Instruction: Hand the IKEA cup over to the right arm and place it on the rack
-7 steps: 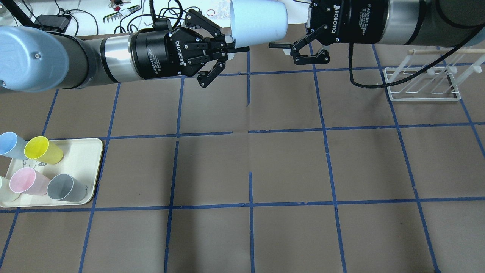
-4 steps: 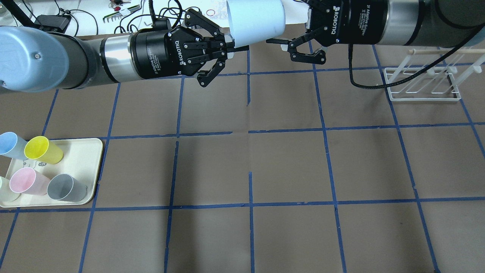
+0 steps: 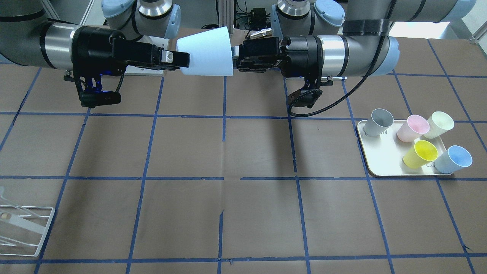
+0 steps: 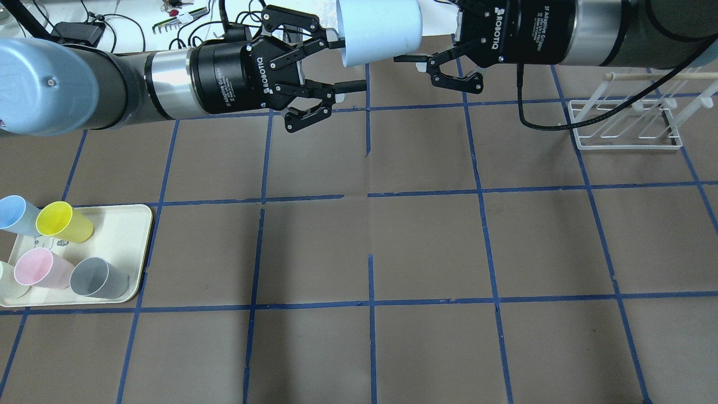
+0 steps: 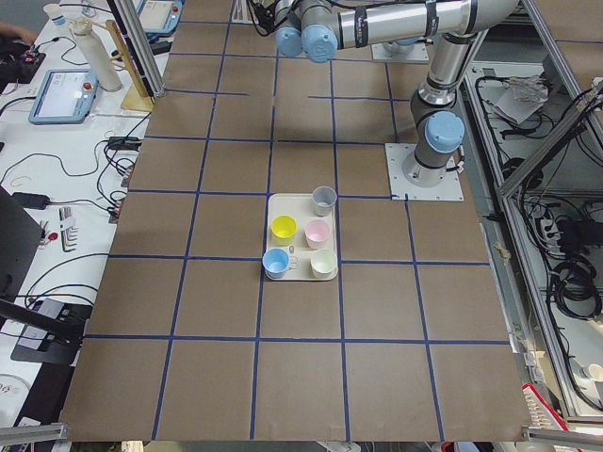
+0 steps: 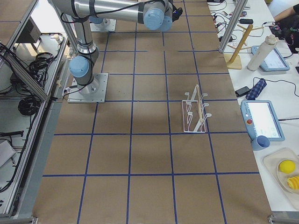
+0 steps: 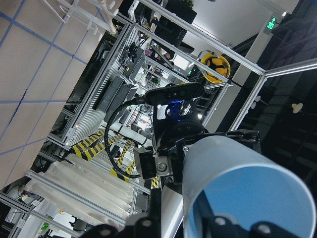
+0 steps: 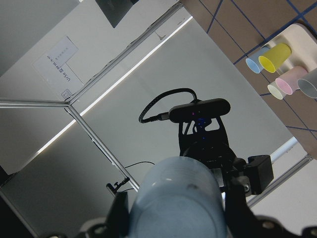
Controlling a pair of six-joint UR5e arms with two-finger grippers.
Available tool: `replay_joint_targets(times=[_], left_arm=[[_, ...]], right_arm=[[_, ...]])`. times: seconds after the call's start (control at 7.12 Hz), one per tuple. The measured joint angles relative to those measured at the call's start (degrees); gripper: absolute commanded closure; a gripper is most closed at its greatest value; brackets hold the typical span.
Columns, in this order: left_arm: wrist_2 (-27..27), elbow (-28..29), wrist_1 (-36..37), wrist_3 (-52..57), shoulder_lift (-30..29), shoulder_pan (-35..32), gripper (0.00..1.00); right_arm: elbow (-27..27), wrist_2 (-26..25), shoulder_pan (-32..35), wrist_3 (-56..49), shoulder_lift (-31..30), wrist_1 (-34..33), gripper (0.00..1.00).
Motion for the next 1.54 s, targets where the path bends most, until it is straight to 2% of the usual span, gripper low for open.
replay_joint_targets(times=[0.28, 0.56, 0.7, 0.98, 1.26, 1.4, 1.54], left_arm=[[1.56, 0.34, 0.09, -1.67, 0.53, 2.43, 0.00], [8.48, 0.88, 0.84, -2.29, 1.04, 6.03, 0.02], [15.84, 1.65, 3.90, -3.11, 1.32, 7.22, 0.00], [38.60, 3.31, 17.74, -10.81, 2.35, 7.83, 0.00], [64.46, 4.05, 28.44, -14.94, 3.89, 7.43, 0.00], [74.22, 4.82, 30.69, -15.33, 4.98, 7.02, 0.00], [80.73, 5.61, 31.65, -15.37, 6.16, 6.73, 0.00]], right_arm=[[-0.09, 0.07, -0.34, 0.05, 0.13, -0.34, 0.53], [-0.15, -0.67, -1.89, -0.06, 0.07, -3.22, 0.55], [-0.16, -2.90, -2.49, 0.04, 0.09, -5.81, 0.55], [-0.16, -11.12, -3.73, 3.69, 0.31, -15.78, 0.56], [-0.15, -25.76, -4.85, 15.70, 0.50, -34.31, 0.56], [-0.13, -33.69, -5.03, 21.69, 0.43, -43.65, 0.56], [-0.14, -41.23, -5.07, 24.81, 0.29, -50.87, 0.56]])
